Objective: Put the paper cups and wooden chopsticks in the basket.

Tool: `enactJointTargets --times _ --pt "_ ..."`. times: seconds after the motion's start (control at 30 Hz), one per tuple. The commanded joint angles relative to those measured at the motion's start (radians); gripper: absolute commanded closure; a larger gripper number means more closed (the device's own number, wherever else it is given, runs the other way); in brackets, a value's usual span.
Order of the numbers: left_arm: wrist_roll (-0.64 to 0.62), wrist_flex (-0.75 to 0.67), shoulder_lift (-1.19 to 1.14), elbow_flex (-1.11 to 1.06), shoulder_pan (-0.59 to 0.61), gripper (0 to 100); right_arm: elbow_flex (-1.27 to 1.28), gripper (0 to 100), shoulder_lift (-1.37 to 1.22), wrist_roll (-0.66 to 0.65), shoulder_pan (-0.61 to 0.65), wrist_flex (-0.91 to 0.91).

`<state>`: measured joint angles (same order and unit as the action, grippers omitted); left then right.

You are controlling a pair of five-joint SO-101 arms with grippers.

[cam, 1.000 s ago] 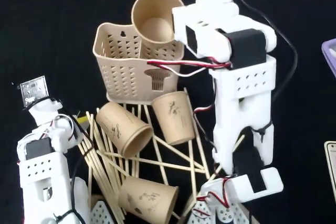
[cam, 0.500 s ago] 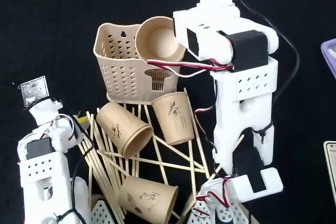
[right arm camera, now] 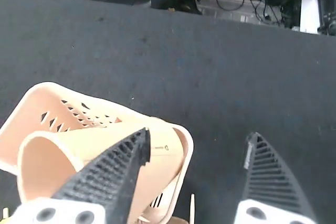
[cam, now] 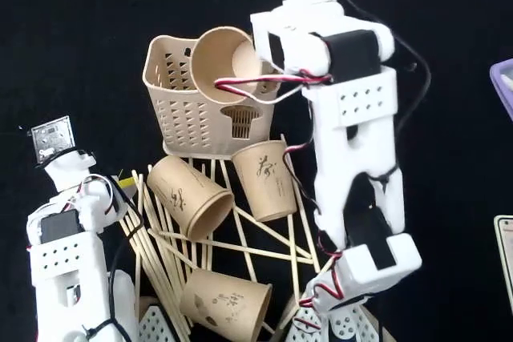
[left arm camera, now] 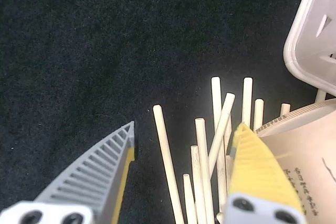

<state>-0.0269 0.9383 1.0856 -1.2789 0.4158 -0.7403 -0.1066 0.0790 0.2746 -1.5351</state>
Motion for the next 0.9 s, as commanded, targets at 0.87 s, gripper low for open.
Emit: enactJointTargets --times 0.87 --pt "-0.003 -0.011 0.015 0.012 0.004 71 0.030 70.6 0.116 0.000 0.021 -0.080"
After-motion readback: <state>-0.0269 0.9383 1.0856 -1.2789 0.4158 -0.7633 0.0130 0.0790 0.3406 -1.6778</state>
